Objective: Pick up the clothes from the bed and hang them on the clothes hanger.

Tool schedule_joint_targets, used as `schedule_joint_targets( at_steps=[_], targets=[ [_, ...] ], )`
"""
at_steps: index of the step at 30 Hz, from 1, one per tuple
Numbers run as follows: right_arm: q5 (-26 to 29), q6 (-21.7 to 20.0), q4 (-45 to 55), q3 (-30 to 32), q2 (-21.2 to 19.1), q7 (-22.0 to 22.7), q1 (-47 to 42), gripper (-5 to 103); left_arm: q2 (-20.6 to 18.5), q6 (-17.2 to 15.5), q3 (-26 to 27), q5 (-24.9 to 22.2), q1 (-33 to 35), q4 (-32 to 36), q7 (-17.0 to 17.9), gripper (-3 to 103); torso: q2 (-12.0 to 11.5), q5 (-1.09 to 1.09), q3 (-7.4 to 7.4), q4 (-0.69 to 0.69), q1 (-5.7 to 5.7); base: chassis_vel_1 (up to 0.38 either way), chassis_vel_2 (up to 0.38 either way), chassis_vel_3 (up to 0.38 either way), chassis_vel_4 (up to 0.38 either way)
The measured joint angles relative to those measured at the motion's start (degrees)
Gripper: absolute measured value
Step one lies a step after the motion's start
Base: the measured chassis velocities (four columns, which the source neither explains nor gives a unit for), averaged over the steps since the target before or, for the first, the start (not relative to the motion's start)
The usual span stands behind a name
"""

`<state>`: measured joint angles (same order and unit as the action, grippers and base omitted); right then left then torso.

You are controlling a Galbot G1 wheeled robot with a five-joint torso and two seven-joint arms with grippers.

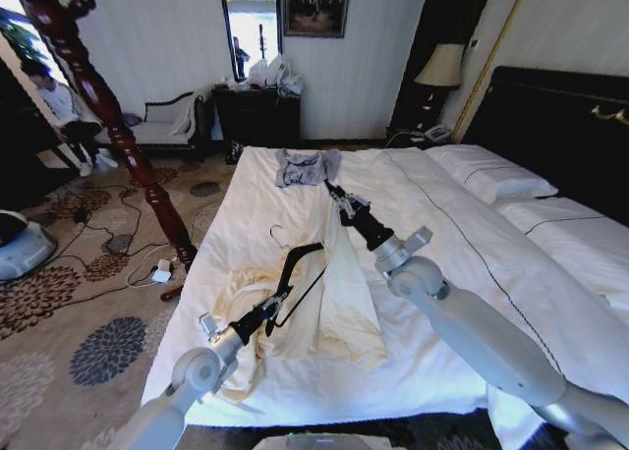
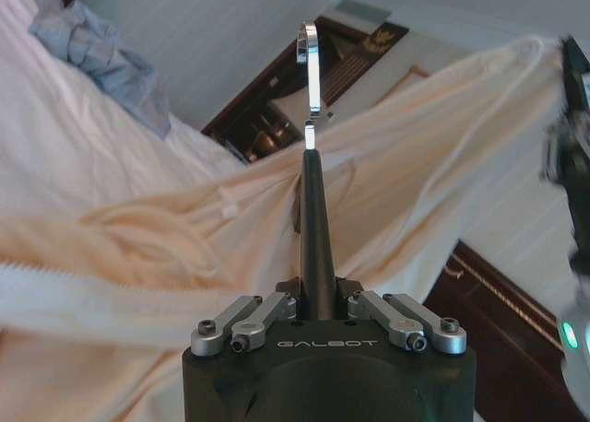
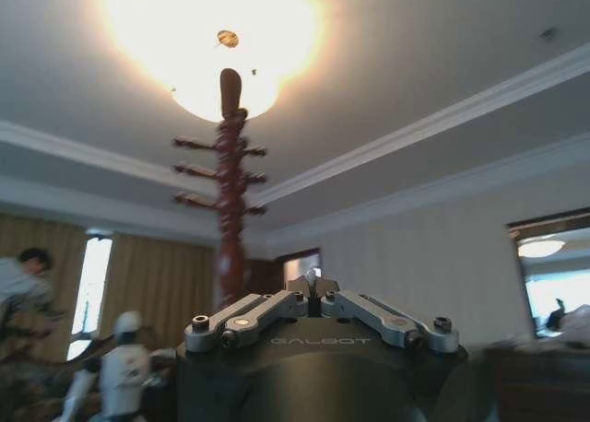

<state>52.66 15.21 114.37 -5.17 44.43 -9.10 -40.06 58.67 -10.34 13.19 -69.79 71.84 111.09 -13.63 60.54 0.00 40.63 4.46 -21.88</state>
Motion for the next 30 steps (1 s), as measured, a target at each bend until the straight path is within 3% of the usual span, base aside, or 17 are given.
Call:
schedule_joint_targets(
  at_steps=[10,17,30],
  targets=[
    [-4.32,0.35,0.5,-7.18,0.25,-4.67,-2.59,1,1.62,-0.43,0.68,-1.44,-5.46,-1.74,1.46,18,0.0,0.0,0.0,-0.01,0.0,0.0,0.0,0.0,0.0],
    [-6.33,0.35,-1.54,-11.47,2.37,-5.2,-1.95,1,1.78,-0.59,0.84,-1.57,-6.11,-0.78,2.18,18,0.0,0.0,0.0,-0.01,0.0,0.0,0.0,0.0,0.0],
    [-5.42,0.17,-6.84,-8.06,5.37,-2.16,2.23,1,-1.51,-0.13,-3.41,5.74,-2.25,1.07,-0.29,18,0.0,0.0,0.0,-0.01,0.0,0.0,0.0,0.0,0.0]
  ],
)
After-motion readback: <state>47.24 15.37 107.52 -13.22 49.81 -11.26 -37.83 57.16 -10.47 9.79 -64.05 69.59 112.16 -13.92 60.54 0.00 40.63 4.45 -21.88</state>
